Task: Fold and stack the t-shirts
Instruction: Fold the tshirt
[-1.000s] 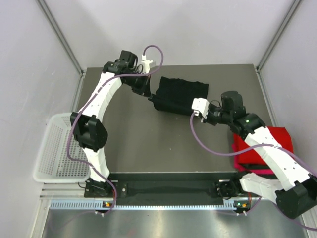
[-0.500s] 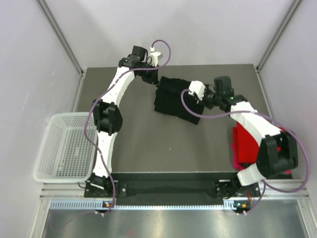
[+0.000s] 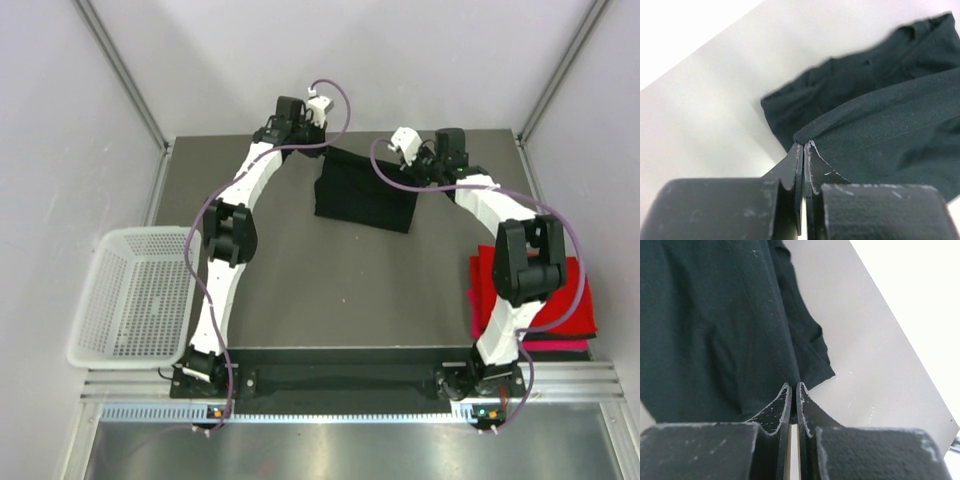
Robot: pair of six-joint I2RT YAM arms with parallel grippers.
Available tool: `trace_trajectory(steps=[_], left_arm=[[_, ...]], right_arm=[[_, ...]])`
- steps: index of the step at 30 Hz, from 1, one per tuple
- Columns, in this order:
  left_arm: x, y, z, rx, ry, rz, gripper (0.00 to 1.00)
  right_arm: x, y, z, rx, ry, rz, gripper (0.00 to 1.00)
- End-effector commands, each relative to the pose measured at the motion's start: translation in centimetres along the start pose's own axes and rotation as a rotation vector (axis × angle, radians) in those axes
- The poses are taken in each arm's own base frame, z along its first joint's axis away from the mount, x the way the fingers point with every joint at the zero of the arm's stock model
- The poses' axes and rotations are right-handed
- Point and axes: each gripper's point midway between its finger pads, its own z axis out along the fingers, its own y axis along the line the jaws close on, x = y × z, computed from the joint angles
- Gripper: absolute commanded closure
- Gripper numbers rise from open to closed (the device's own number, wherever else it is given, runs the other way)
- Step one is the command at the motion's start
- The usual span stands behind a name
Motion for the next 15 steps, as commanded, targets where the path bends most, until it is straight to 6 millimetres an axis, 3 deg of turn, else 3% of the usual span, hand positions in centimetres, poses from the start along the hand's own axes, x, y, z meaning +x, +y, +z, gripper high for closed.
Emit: trace_trajectory(steps=[1, 6, 15], left_arm=[[-4.7, 2.5, 0.2, -0.094, -0.183, 0.070, 1.00], [-6.1, 3.1, 1.2, -0.134, -0.256, 0.101, 1.00], [-4.7, 3.9, 3.3, -0.175, -0.259, 0.139, 1.00]], right_arm=[[-1.8, -5.2, -0.7, 0.165, -0.063, 0.033, 1.00], [-0.8, -6.4, 0.7, 0.193, -0.049, 0.063, 1.00], [1.1, -8.0, 3.3, 0.226, -0.006, 0.099, 0.98]])
